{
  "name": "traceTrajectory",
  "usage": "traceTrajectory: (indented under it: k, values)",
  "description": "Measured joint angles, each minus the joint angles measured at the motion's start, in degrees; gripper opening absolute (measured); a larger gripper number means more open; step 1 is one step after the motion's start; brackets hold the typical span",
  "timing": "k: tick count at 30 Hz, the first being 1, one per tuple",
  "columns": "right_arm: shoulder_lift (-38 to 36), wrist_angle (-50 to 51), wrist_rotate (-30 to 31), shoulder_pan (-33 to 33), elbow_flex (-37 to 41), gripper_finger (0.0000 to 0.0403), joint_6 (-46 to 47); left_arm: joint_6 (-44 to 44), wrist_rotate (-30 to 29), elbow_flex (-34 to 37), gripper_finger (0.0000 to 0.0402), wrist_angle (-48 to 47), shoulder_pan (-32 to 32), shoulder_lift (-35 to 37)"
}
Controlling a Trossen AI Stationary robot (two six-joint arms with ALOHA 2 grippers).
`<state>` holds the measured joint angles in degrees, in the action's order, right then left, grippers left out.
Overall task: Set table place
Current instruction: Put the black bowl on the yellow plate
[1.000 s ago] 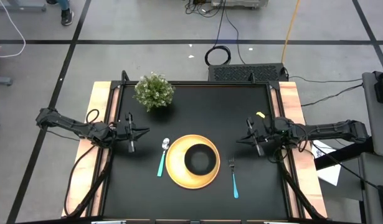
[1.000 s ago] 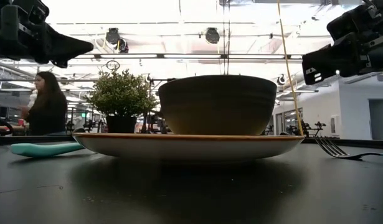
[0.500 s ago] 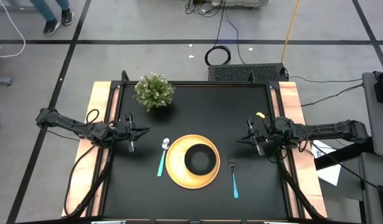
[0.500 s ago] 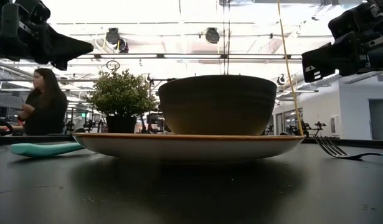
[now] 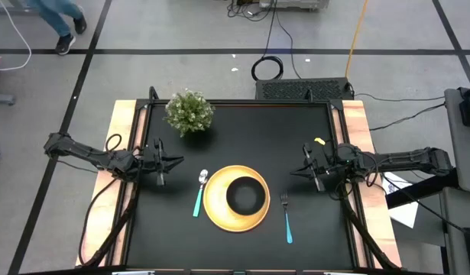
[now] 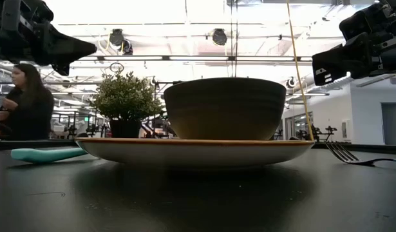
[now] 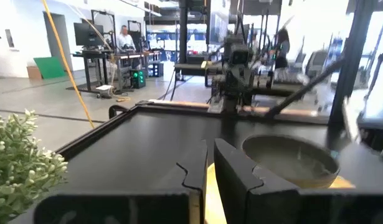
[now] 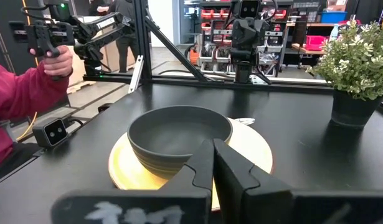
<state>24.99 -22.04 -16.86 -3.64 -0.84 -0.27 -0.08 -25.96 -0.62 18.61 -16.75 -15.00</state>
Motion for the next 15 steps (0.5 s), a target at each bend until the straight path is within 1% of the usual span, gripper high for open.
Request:
traceTrajectory:
  k: [3,7,11,15]
  values:
    - [0.0,-0.01,0.0,0.0,0.04,0.0,-0.07,-1.44,0.03,0.0,0.0031,1.25,0.01,-0.85]
    - [0.0,-0.59,0.0,0.0,0.04,0.0,-0.13,-2.37,-0.15,-0.5,0.0031,4.33,0.02,-4.37]
    - [0.0,-0.98,0.02,0.0,0.04,0.0,-0.15,-3.21,-0.53,-3.62,0.0031,8.32,0.02,-10.61]
    - [0.0,-0.98,0.02,0.0,0.04,0.0,-0.15,-4.63,0.42,-8.17,0.0031,10.11,0.0,-19.49]
